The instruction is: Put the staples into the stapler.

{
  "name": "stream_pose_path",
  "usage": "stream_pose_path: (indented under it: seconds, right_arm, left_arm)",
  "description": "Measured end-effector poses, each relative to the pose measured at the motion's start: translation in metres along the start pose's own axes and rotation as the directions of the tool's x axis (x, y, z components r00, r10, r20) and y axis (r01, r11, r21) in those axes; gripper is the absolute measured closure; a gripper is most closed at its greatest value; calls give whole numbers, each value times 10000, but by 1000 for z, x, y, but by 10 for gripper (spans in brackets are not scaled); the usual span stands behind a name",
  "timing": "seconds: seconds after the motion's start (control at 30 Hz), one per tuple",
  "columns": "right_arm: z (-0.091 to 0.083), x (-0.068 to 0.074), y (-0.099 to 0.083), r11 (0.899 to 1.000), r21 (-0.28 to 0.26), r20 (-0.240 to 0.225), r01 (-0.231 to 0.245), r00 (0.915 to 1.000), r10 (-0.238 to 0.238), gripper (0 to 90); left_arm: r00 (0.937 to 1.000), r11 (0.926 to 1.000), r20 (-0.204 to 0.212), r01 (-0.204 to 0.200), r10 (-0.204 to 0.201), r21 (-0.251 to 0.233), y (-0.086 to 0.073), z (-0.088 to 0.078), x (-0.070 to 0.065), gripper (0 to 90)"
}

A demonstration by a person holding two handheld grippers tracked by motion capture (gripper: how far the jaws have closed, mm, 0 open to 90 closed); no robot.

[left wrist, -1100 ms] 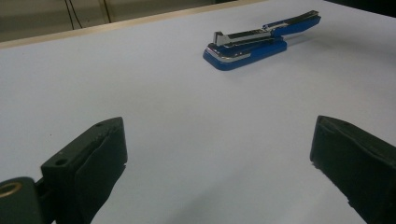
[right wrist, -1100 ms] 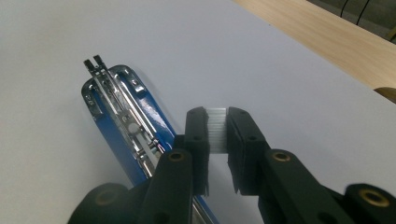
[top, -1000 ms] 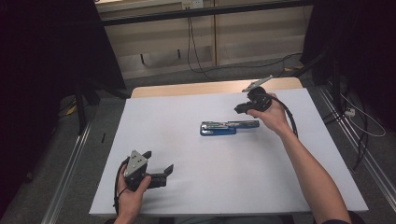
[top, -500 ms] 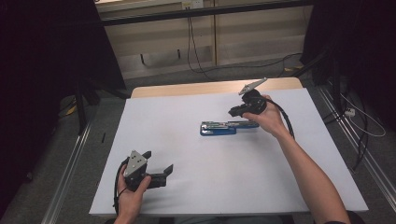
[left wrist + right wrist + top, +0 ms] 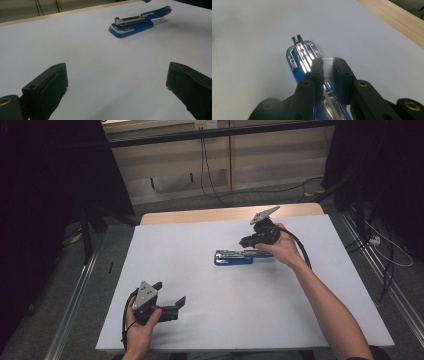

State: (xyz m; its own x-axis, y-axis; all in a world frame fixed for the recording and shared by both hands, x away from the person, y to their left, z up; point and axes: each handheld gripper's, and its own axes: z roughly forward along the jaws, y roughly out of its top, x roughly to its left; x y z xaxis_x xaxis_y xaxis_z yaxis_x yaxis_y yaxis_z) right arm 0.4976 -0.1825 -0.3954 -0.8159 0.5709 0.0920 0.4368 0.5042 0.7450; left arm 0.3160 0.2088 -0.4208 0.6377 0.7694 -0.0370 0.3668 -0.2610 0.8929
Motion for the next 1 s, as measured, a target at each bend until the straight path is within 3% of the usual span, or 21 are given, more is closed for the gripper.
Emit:
stream_pose_path:
  seconds: [1.0]
  right_arm:
    - [32,17,20,9979,-39,-712,648,9953,-649,794]
  left_arm:
    - [9999,9999,-16,-101,101,23,0,0,-1,40]
